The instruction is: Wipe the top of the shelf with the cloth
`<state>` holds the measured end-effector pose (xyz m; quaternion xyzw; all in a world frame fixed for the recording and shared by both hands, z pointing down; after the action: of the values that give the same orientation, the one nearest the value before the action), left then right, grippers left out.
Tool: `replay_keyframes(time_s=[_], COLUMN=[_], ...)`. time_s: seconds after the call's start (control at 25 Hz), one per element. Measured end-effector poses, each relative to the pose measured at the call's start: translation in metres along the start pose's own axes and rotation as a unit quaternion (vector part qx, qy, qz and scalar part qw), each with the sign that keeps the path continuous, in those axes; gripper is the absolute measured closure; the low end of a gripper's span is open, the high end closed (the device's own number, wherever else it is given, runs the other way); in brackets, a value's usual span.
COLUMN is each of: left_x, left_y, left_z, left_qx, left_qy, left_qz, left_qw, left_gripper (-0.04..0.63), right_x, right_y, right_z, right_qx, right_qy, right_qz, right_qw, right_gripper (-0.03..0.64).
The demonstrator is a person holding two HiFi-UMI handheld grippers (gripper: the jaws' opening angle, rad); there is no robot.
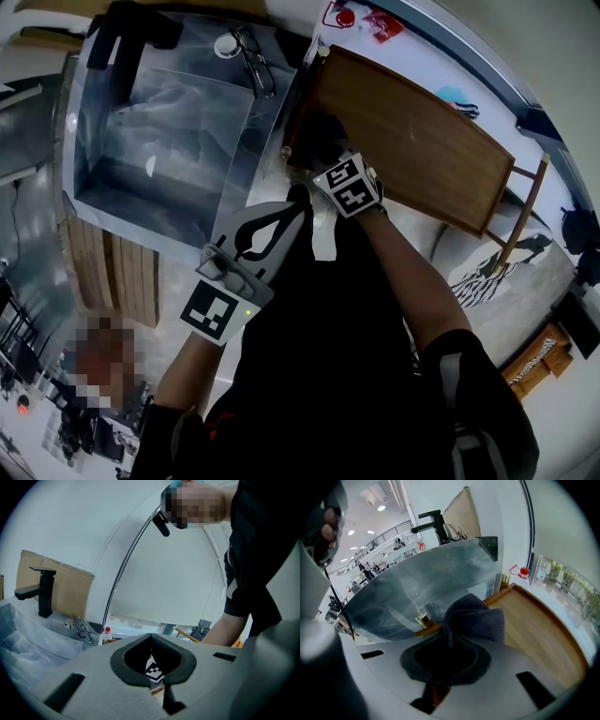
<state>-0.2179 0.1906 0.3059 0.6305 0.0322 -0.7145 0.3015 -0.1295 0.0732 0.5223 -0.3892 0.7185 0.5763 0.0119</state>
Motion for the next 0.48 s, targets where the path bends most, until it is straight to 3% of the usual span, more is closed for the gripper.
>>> replay_keyframes(time_s=[0.12, 0.48], left_x=[0.002, 0.013], left_y=[0.008, 0.042], left_z=[-0.004, -0.028], left_qx=[-0.011, -0.044], left_qy=[0.006, 0.025], left_qz=[0.003, 0.013], left_qw=[0.9999, 0.9986], left_gripper=[0.575, 0.575], right_x=[-0.003, -0.044], right_y=[-0.003, -0.034], right_z=[-0.005, -0.048], right_qx=[-0.003, -0.018], right_qy=[-0.009, 0.087], right_qz=[-0.001, -0.018], right_qw=[1.000, 0.996], right_gripper=[0.586, 0.586])
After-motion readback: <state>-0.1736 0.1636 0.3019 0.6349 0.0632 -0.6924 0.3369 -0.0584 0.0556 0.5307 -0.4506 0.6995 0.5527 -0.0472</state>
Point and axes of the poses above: the fingertips, and each gripper's own axes: y forward along the fingers, z to its left, x out of its top, the point moved 8 cm from there along -y, backward along the fingers, and after that the axes turned 13 degrees about y, right-handed, at the moved point
